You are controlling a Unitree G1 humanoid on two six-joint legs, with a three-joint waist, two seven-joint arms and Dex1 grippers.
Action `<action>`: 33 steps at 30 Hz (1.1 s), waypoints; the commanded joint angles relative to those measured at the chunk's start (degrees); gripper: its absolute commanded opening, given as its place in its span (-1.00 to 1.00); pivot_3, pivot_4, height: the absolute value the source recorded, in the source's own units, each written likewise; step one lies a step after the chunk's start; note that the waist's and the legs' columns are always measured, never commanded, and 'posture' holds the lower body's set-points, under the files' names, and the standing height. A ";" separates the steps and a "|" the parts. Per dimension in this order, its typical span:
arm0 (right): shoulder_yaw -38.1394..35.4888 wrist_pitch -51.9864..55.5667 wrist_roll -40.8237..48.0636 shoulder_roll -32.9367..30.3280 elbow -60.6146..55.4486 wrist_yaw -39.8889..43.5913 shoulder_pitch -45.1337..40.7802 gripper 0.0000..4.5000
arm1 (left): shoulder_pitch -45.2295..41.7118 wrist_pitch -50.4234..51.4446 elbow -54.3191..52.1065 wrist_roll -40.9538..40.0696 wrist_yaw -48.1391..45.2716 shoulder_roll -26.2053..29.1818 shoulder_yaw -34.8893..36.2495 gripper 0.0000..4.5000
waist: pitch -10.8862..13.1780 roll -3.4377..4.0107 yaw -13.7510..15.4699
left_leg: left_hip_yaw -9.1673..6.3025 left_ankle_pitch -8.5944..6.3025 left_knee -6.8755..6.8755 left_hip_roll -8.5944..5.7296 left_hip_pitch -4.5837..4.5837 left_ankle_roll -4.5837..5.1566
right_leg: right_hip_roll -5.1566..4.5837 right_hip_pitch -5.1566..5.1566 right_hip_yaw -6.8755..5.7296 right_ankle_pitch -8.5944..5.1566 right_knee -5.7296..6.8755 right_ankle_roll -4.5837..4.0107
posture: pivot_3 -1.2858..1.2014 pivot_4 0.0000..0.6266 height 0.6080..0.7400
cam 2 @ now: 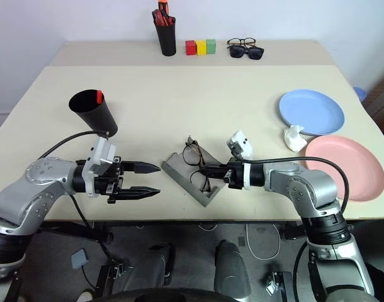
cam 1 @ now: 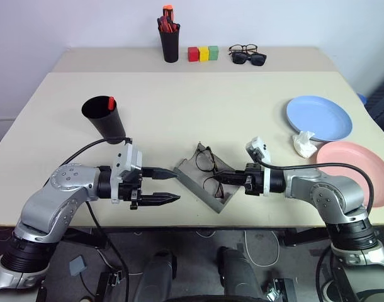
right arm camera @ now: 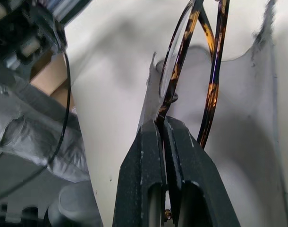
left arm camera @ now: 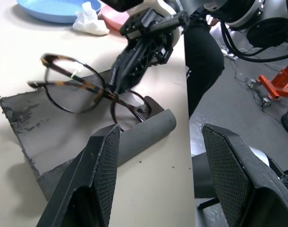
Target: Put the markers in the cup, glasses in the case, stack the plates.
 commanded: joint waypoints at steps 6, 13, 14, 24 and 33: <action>4.34 -5.42 -4.62 -4.25 0.29 7.28 0.18 -0.97 | 0.95 -0.01 -3.03 -0.95 1.79 0.19 1.46 0.26 | 0.00 0.00 0.06 | 0.00 0.00 0.00 0.00 0.00 0.00 | 0.00 0.01 0.00 0.00 -0.01 0.01 | 0.03 -0.52 0.98; 5.01 -5.54 -5.88 -4.45 1.29 9.51 -1.48 -0.17 | 0.82 0.45 -3.30 -1.21 3.06 0.08 1.25 0.26 | 0.00 0.00 0.10 | 0.00 0.00 0.00 0.00 0.00 0.00 | 0.00 0.01 0.00 0.00 -0.01 0.00 | 0.03 -0.52 0.98; 4.80 -5.89 -6.24 -4.11 1.27 9.05 -1.50 0.06 | 0.68 0.50 -3.21 -1.13 3.32 0.02 1.12 0.26 | 0.00 0.00 0.10 | 0.00 0.00 0.00 0.00 0.00 0.00 | 0.00 0.00 0.00 0.00 -0.01 0.00 | 0.03 -0.52 0.98; -9.05 -1.27 1.80 -4.27 -3.48 4.76 0.09 0.95 | -3.45 1.36 -0.64 2.40 5.61 -2.52 -3.80 0.26 | 0.00 -0.01 0.35 | -0.01 0.00 0.01 -0.01 -0.02 0.00 | 0.00 0.03 0.00 0.00 -0.02 0.01 | 0.03 -0.52 0.98; -27.13 5.98 16.02 -6.82 -14.14 -1.72 10.83 0.95 | -10.03 6.40 6.57 1.52 -6.14 -1.77 -12.61 0.26 | 0.00 -0.02 0.33 | 0.00 0.00 0.01 0.00 -0.03 0.00 | 0.00 0.02 -0.02 -0.03 -0.03 0.00 | 0.03 -0.52 0.98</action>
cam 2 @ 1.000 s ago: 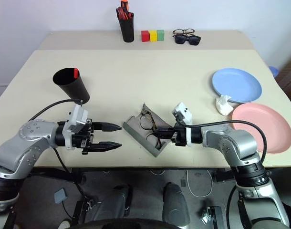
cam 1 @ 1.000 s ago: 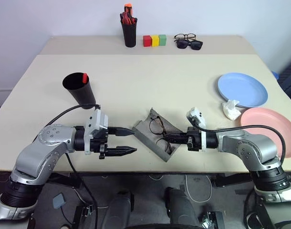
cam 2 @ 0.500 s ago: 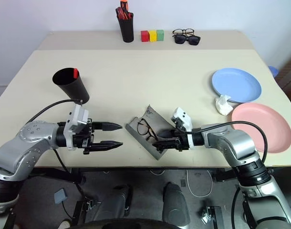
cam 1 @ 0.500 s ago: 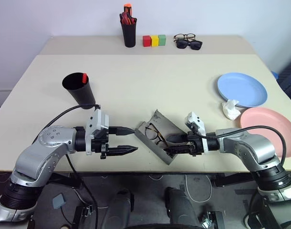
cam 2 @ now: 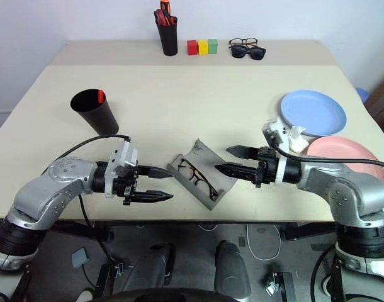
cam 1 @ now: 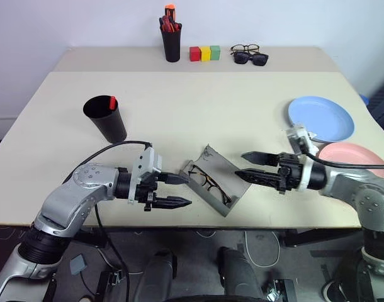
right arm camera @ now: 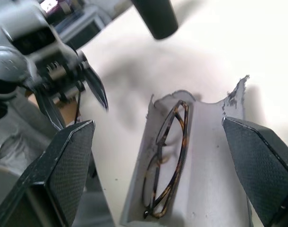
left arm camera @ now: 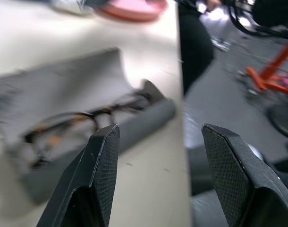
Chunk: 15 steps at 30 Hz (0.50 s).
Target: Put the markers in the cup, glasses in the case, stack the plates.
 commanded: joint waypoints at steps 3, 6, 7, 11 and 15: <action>-8.76 0.91 5.25 -1.89 -6.75 -3.67 8.74 0.95 | -5.37 0.02 5.89 1.20 -7.92 -1.05 -4.91 0.26 | 0.00 -0.01 0.04 | 0.00 0.00 0.01 0.00 -0.03 0.00 | 0.00 0.01 0.00 -0.02 -0.05 -0.01 | 0.03 -0.52 0.98; -11.88 -0.45 5.55 -1.40 -8.57 -5.49 13.98 0.95 | -8.08 -2.16 9.70 3.24 -11.14 -2.83 -7.55 0.26 | 0.00 -0.01 0.01 | 0.01 0.00 0.00 0.00 -0.09 0.00 | -0.01 -0.03 0.00 -0.01 -0.09 -0.03 | 0.03 -0.52 0.98; -12.94 -0.96 5.45 -1.04 -9.42 -6.07 16.13 0.95 | -9.14 -3.09 11.32 4.12 -12.06 -3.68 -8.35 0.26 | 0.00 -0.01 0.07 | 0.01 0.00 0.01 0.00 -0.09 0.00 | -0.01 -0.03 0.00 -0.01 -0.07 -0.03 | 0.03 -0.52 0.98; -14.33 -2.25 6.58 -0.22 -13.20 -6.73 23.27 0.95 | -11.86 -5.29 16.07 6.43 -14.11 -6.06 -9.51 0.26 | 0.01 -0.02 0.06 | 0.01 0.00 0.02 0.00 -0.09 0.00 | -0.01 -0.04 0.00 -0.01 -0.06 -0.03 | 0.03 -0.52 0.98; -11.45 -3.96 7.52 1.87 -16.32 -6.47 29.44 0.95 | -13.39 -6.43 18.59 8.04 -16.80 -6.96 -10.35 0.26 | 0.01 -0.02 -0.01 | -0.02 0.00 0.01 0.02 -0.09 0.00 | -0.01 -0.04 -0.02 -0.02 -0.06 -0.03 | 0.03 -0.52 0.98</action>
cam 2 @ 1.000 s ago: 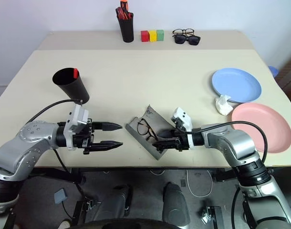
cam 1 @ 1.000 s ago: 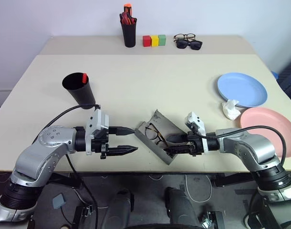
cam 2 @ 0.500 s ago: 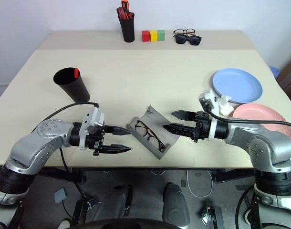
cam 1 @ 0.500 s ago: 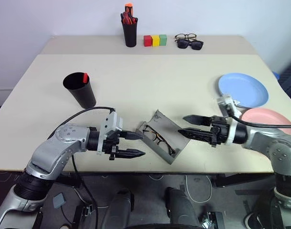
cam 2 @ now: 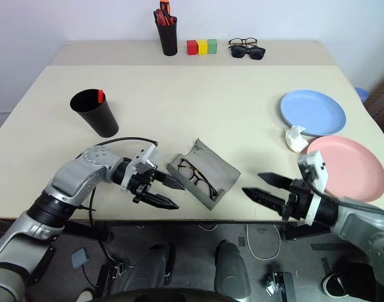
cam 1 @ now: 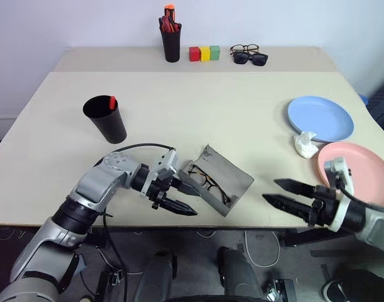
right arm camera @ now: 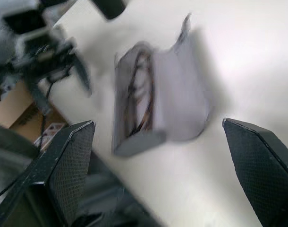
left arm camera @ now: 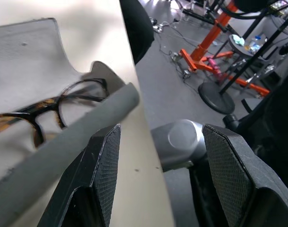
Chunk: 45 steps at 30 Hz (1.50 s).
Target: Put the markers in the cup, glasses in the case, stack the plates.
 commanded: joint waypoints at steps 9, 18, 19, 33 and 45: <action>10.04 -8.22 -4.36 4.04 -1.45 -1.52 3.74 0.95 | -3.56 -3.79 4.41 4.02 -5.16 -3.00 -1.60 0.26 | 0.00 0.00 0.00 | 0.00 0.00 0.04 0.00 -0.09 0.00 | -0.02 -0.04 -0.01 -0.01 -0.04 0.02 | 0.03 -0.52 0.98; 21.58 -10.14 -6.03 8.04 1.23 -1.26 0.98 0.98 | -3.58 -2.26 3.37 2.32 -2.17 -3.09 2.88 0.01 | 0.00 -0.01 -0.10 | -0.03 0.00 0.07 0.00 -0.11 0.00 | -0.01 -0.07 -0.01 -0.01 -0.02 0.03 | 0.03 -0.52 0.98; 22.43 -9.95 -5.35 7.81 1.41 -0.09 0.77 0.98 | -3.49 -2.13 3.13 1.85 -1.52 -2.99 3.97 0.01 | 0.00 -0.01 -0.09 | -0.03 0.00 0.07 0.00 -0.11 0.00 | -0.02 -0.08 -0.01 -0.02 -0.02 0.04 | 0.03 -0.52 0.98; 31.29 -9.72 -7.72 1.22 5.08 9.94 -1.46 0.98 | -1.57 -0.80 1.42 1.59 5.40 -2.19 9.69 0.01 | 0.00 -0.01 -0.05 | -0.07 0.00 0.05 -0.01 -0.10 0.00 | -0.01 -0.07 -0.05 0.01 0.02 0.02 | 0.03 -0.52 0.98; 31.49 -10.67 -7.84 10.73 13.01 4.88 -8.80 0.98 | 0.13 1.04 -1.28 0.92 7.60 -1.49 11.44 0.01 | -0.02 -0.02 -0.34 | -0.07 0.00 0.06 0.00 -0.03 -0.01 | 0.01 -0.07 -0.04 0.02 0.08 0.03 | 0.03 -0.52 0.98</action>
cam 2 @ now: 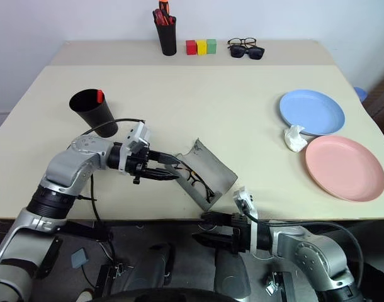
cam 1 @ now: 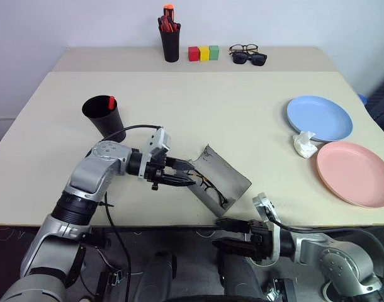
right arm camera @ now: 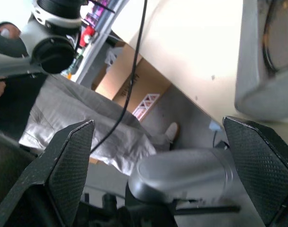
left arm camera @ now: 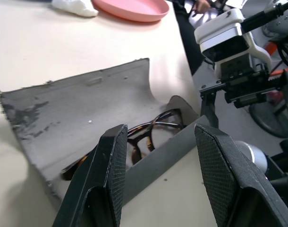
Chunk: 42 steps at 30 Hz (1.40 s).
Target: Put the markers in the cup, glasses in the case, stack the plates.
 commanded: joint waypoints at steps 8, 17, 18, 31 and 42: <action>-5.88 -3.08 -0.43 3.31 4.95 -4.59 -5.36 0.98 | 1.05 1.41 -4.10 -2.16 3.20 0.20 2.87 0.01 | 0.00 0.00 0.21 | -0.01 0.00 -0.01 -0.02 -0.02 0.00 | 0.00 0.00 0.00 0.04 0.01 -0.03 | 0.03 -0.52 0.98; -10.73 -6.67 -3.49 3.40 11.57 -6.19 -9.63 0.98 | 1.20 1.76 -4.97 -2.22 5.36 -0.86 2.94 0.01 | 0.00 0.01 0.10 | -0.01 0.00 0.00 -0.01 0.05 0.00 | 0.02 0.03 0.01 0.05 0.05 -0.04 | 0.03 -0.52 0.98; -11.19 -6.95 -3.69 3.54 12.44 -6.43 -10.31 0.98 | 1.00 1.76 -4.89 -2.21 5.96 -1.24 3.12 0.01 | 0.00 0.01 0.10 | -0.01 0.00 -0.01 -0.01 0.05 0.00 | 0.03 0.04 0.01 0.05 0.05 -0.04 | 0.03 -0.52 0.98; -22.24 -12.69 -8.71 -10.68 -5.09 -0.13 6.19 0.98 | -4.78 -0.71 0.82 1.38 13.14 -3.04 4.35 0.01 | -0.01 -0.01 0.36 | -0.02 0.00 -0.03 -0.04 0.03 0.01 | 0.01 0.07 0.00 0.11 0.03 0.24 | 0.03 -0.52 0.98; -43.12 -37.84 -24.77 -12.62 -10.22 7.36 27.49 0.98 | -14.09 -14.99 20.49 10.94 15.32 -5.61 2.95 0.01 | 0.01 -0.13 0.32 | 0.09 -0.01 0.01 -0.02 0.25 -0.01 | -0.01 0.30 0.03 -0.13 -0.03 0.24 | 0.03 -0.52 0.98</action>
